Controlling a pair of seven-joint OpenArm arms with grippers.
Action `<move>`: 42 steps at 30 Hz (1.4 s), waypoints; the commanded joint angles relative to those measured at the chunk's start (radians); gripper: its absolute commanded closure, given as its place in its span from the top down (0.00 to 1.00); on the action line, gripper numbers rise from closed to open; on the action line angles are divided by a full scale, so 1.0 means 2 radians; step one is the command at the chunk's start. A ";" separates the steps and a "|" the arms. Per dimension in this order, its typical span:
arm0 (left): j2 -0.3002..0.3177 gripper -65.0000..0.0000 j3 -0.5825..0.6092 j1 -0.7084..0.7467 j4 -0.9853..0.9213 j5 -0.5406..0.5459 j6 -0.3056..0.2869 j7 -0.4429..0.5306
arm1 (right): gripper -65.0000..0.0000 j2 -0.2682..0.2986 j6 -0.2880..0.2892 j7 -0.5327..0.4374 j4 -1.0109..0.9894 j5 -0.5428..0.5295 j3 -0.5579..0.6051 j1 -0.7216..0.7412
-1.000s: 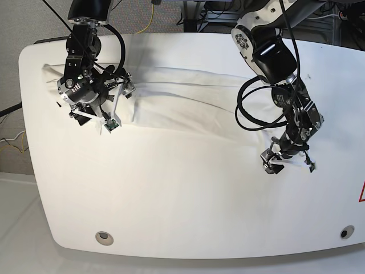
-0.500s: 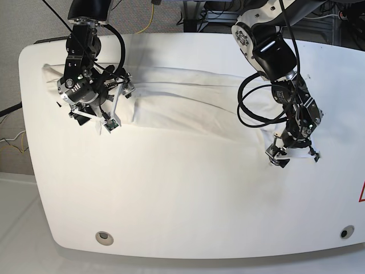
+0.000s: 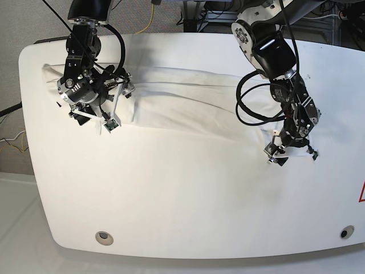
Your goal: Fold the T-shirt properly
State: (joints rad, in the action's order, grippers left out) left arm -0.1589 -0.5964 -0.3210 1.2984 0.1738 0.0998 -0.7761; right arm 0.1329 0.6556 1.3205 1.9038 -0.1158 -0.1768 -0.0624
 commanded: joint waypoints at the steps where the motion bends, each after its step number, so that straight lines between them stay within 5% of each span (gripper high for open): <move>1: 0.001 0.61 0.027 -0.014 0.009 0.004 0.023 0.017 | 0.90 0.004 0.002 -0.005 0.008 -0.002 -0.002 0.007; 17: 0.001 0.61 0.086 -0.012 0.008 0.001 0.033 0.023 | 0.90 0.003 0.002 -0.005 0.009 -0.002 -0.003 0.006; 25: 0.001 0.61 0.098 -0.012 0.006 -0.064 0.033 0.023 | 0.90 0.002 0.002 -0.005 0.009 -0.002 -0.003 0.006; 42: 0.001 0.61 0.110 -0.009 0.006 -0.107 0.033 0.023 | 0.90 0.001 0.002 -0.005 0.009 -0.002 -0.003 0.006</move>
State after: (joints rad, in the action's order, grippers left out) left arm -0.1570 -0.3798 -0.3157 1.2957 -0.0383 0.1680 -0.7467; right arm 0.1295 0.6556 1.3205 1.9038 -0.1158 -0.1783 -0.0624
